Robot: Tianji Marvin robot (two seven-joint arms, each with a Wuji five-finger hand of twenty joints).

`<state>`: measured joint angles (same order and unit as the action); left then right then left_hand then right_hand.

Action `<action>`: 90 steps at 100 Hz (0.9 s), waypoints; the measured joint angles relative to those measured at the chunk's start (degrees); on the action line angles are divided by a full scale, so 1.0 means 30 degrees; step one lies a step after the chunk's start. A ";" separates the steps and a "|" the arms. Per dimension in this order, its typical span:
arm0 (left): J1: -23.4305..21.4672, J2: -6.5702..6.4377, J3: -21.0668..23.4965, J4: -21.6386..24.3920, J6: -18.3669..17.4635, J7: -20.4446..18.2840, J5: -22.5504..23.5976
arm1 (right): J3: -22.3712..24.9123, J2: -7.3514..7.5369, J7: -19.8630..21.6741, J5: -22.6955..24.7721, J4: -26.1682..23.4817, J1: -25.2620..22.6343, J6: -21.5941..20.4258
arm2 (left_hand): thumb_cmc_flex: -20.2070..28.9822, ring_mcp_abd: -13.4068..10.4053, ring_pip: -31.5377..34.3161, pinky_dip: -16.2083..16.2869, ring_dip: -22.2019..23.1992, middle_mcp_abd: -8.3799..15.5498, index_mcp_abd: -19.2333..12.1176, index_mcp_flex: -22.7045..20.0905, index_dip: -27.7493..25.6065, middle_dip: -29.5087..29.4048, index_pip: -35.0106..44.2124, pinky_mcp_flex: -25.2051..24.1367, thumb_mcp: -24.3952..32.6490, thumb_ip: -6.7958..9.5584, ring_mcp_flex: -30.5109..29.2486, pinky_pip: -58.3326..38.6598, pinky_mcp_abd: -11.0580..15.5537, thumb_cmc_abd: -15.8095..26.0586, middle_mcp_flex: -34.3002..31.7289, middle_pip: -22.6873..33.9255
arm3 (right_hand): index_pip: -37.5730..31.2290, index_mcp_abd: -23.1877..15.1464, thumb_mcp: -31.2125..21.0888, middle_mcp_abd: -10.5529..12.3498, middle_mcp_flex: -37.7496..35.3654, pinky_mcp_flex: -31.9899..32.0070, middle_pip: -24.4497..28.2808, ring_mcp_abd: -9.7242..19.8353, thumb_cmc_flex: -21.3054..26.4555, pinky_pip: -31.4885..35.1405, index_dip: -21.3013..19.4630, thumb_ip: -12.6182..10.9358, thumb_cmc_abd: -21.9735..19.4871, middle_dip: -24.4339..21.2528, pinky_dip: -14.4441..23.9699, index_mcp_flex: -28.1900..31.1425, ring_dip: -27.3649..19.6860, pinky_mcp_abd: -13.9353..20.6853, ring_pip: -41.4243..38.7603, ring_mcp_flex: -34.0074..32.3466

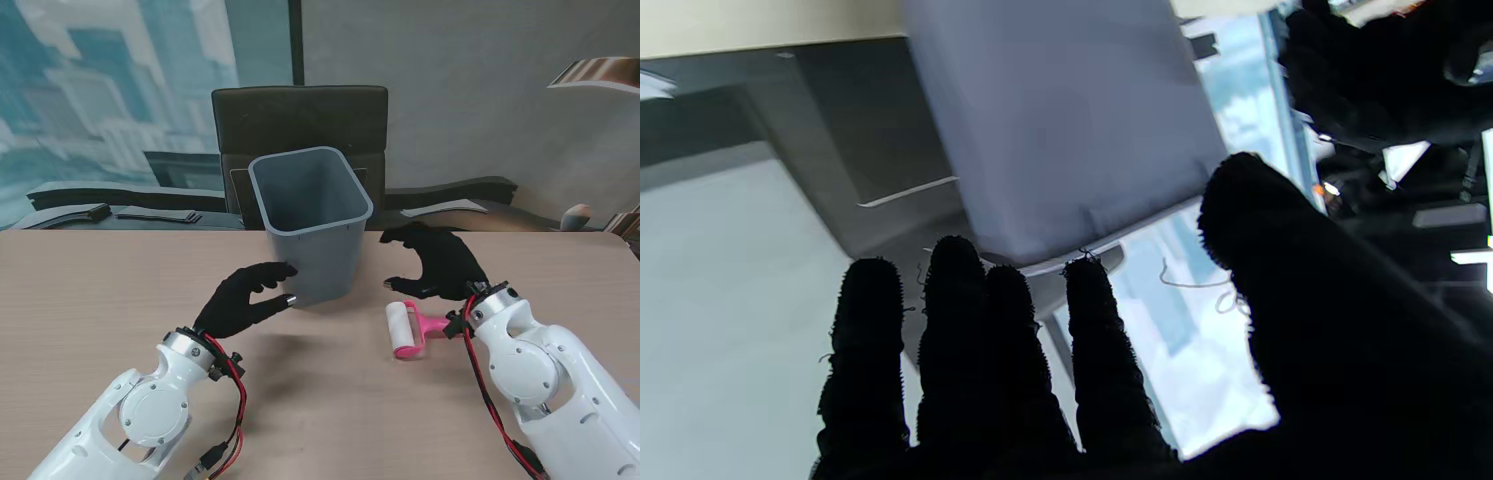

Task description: Replace a lint-roller refill

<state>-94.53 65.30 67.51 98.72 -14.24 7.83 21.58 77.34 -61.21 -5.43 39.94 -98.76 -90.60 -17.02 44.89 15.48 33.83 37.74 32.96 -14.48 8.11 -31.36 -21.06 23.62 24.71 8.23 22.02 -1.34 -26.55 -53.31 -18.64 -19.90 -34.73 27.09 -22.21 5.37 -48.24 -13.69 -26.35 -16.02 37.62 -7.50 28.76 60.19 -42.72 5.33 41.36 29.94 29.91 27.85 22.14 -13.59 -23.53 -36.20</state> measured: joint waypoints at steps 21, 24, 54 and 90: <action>-0.0125 0.0029 -0.0079 -0.0024 0.0044 -0.0571 -0.1153 | -0.1961 -0.0471 -0.0148 -0.1437 -0.0063 0.0168 0.0558 | -0.0264 0.0000 -0.0494 -0.0100 -0.0272 0.0000 0.0000 0.0012 0.0000 0.0000 -0.0397 0.0000 -0.0130 0.0014 0.0065 0.0476 -0.0199 0.0000 0.0013 -0.0246 | -0.0037 -0.0395 0.0000 0.0153 -0.0427 -0.0004 0.0034 0.0038 -0.0001 0.0046 -0.0240 -0.0001 0.0000 0.0017 0.0000 0.0303 0.0000 -0.0077 0.0005 -0.0372; -0.0185 0.0032 -0.0078 -0.0024 0.0112 -0.0571 -0.1124 | -0.2180 -0.0526 -0.0142 -0.1478 0.0020 0.0153 0.0838 | -0.0264 0.0000 -0.0506 -0.0191 -0.0272 0.0000 0.0000 0.0012 0.0000 0.0000 -0.0409 -0.0012 -0.0130 0.0016 0.0066 0.0560 -0.0205 0.0000 0.0014 -0.0246 | -0.0037 -0.0409 0.0000 0.0153 -0.0428 -0.0005 0.0028 0.0037 -0.0001 0.0046 -0.0241 -0.0001 0.0000 0.0017 0.0000 0.0303 0.0000 -0.0100 0.0006 -0.0373; -0.0668 -0.0022 0.0321 -0.0455 -0.0656 -0.0080 0.1145 | -0.2532 -0.0711 0.0584 -0.2186 0.1734 0.0202 0.1181 | -0.0272 0.0000 -0.0512 -0.0222 -0.0274 0.0000 0.0000 0.0012 0.0000 0.0000 -0.0427 -0.0056 -0.0009 0.0037 0.0067 0.0561 -0.0216 -0.0385 0.0016 -0.0282 | -0.0205 -0.0445 -0.0215 0.0153 -0.0754 0.0001 -0.0169 0.0019 0.0553 0.0048 -0.0355 -0.0002 0.0000 0.0017 0.0000 0.0769 0.0112 -0.0296 0.0006 -0.0609; -0.0394 -0.0113 0.0323 -0.1061 -0.1885 0.0196 0.1888 | -0.2827 -0.0756 0.0621 -0.3327 0.1952 0.0309 0.1070 | -0.0555 -0.0111 -0.0719 -0.0201 -0.0275 0.0000 -0.0029 0.0012 0.0000 0.0001 -0.0432 -0.0319 0.0131 0.0040 0.0174 0.0786 0.0002 -0.0394 0.0237 -0.0494 | -0.0436 0.0070 -0.0430 0.0119 -0.1235 -0.0048 -0.0182 -0.0074 0.1003 0.0050 -0.0494 -0.0004 0.0002 0.0052 -0.0001 0.1696 0.0304 -0.0011 -0.0253 -0.0957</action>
<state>-95.71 64.96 68.48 95.54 -19.90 8.42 27.25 68.86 -63.48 -3.57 29.96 -92.90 -89.67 -13.81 43.22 15.14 31.67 37.14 32.14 -14.49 8.02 -31.33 -21.06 23.62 23.41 7.27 22.42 -1.22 -26.03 -50.95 -18.63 -21.09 -34.02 25.61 -23.52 5.58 -49.53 -13.33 -30.05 -16.17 37.07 -7.73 31.77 60.35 -44.20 5.31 41.37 30.09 29.91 32.94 23.05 -13.63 -24.29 -39.07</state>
